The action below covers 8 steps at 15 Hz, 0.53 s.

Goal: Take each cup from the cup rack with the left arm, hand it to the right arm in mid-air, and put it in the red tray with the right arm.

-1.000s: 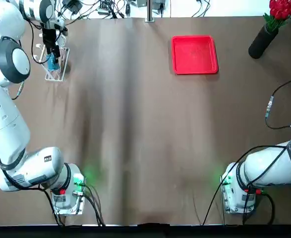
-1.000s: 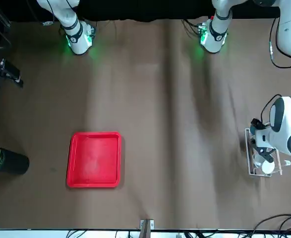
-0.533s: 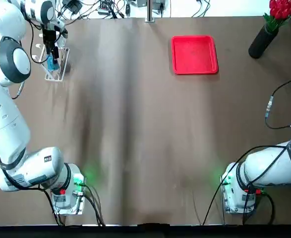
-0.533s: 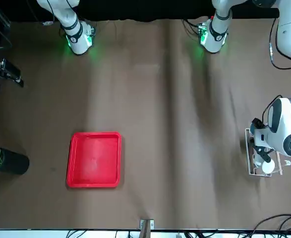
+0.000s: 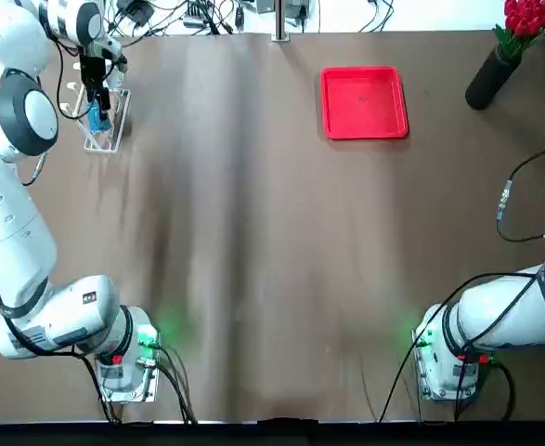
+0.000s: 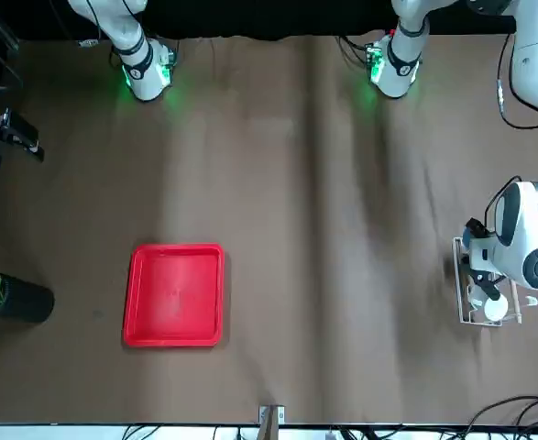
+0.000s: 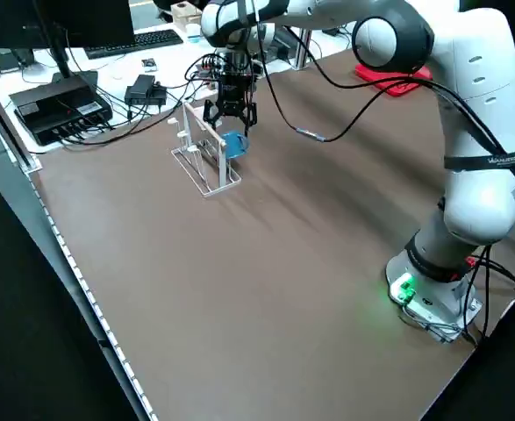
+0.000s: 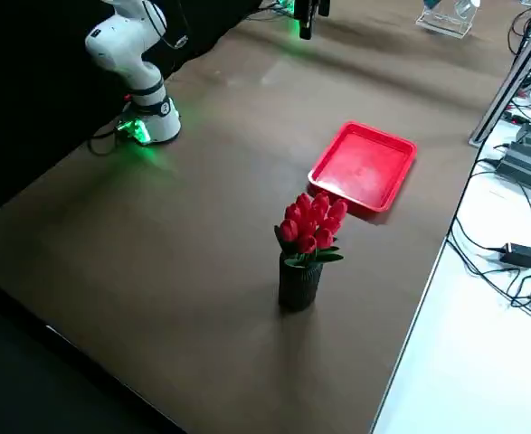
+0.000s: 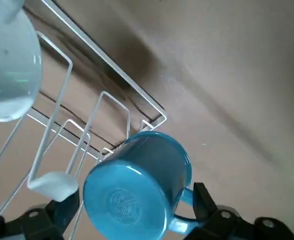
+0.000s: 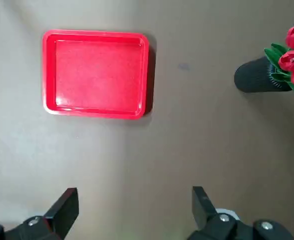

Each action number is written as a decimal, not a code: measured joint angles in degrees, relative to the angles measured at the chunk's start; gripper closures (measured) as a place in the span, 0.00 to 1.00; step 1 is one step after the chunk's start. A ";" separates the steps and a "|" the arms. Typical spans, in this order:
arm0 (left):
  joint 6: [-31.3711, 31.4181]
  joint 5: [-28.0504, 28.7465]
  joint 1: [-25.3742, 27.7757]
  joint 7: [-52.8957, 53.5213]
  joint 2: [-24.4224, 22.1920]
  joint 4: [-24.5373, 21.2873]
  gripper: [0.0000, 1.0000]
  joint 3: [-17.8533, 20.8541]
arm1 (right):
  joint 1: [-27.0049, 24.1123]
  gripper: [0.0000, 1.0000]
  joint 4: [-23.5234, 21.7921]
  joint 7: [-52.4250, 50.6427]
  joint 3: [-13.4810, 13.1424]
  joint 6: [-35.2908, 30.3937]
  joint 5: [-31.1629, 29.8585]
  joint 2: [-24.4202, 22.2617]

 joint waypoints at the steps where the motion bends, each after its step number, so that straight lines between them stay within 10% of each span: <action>1: -0.01 0.00 0.00 0.00 0.00 0.00 0.00 0.00 | 0.00 0.00 0.00 0.00 0.00 0.00 0.00 0.00; 8: -0.06 0.31 -0.22 0.00 0.13 0.17 0.21 0.01 | 0.00 0.00 0.00 0.00 0.01 0.00 0.00 0.00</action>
